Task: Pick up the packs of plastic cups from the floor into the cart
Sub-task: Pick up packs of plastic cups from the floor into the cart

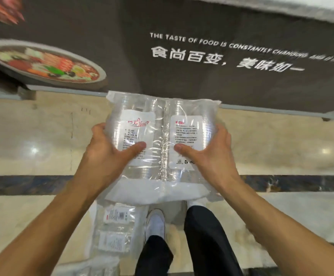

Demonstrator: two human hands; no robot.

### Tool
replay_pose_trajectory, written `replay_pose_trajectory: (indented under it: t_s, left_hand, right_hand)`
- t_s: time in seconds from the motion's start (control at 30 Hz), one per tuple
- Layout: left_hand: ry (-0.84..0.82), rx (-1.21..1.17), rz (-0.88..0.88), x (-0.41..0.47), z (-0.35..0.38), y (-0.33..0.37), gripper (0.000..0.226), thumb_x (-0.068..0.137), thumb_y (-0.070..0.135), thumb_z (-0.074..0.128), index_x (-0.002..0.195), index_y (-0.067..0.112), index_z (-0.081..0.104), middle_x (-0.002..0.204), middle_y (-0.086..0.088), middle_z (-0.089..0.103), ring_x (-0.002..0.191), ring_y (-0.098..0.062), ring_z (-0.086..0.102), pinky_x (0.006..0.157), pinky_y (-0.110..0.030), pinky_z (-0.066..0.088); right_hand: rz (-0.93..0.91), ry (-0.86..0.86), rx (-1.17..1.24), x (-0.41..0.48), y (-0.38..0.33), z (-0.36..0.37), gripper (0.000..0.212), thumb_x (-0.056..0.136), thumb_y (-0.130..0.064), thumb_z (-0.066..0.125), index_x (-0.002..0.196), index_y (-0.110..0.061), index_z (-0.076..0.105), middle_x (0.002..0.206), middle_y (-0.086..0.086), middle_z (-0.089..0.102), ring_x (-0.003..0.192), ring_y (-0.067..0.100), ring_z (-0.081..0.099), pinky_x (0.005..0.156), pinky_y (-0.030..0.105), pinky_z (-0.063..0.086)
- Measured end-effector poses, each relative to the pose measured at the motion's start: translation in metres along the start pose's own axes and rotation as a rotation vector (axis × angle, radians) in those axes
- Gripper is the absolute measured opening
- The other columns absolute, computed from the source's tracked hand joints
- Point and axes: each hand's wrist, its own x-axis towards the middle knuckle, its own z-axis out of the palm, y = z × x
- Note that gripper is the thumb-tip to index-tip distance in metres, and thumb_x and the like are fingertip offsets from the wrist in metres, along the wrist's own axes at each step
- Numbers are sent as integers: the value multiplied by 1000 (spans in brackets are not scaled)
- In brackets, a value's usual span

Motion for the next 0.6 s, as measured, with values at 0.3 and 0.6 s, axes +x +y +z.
replay_pose_trajectory:
  t_s: [0.3, 0.6]
  left_hand:
    - [6, 23, 222, -177, -130, 193, 79, 78, 66, 86, 132, 22, 49, 116, 6, 66, 99, -20, 66, 77, -37, 50]
    - [-227, 87, 490, -332, -123, 374, 84, 79, 65, 86, 136, 20, 43, 121, 5, 60, 101, -20, 62, 79, -39, 48]
  right_hand:
    - [-14, 117, 102, -171, -147, -207, 119, 38, -92, 86, 129, -31, 42, 128, -7, 53, 112, 15, 66, 94, 44, 62]
    - [89, 396, 266, -341, -153, -399, 90, 70, -56, 98, 130, -30, 36, 119, -12, 67, 98, 5, 71, 77, 26, 58]
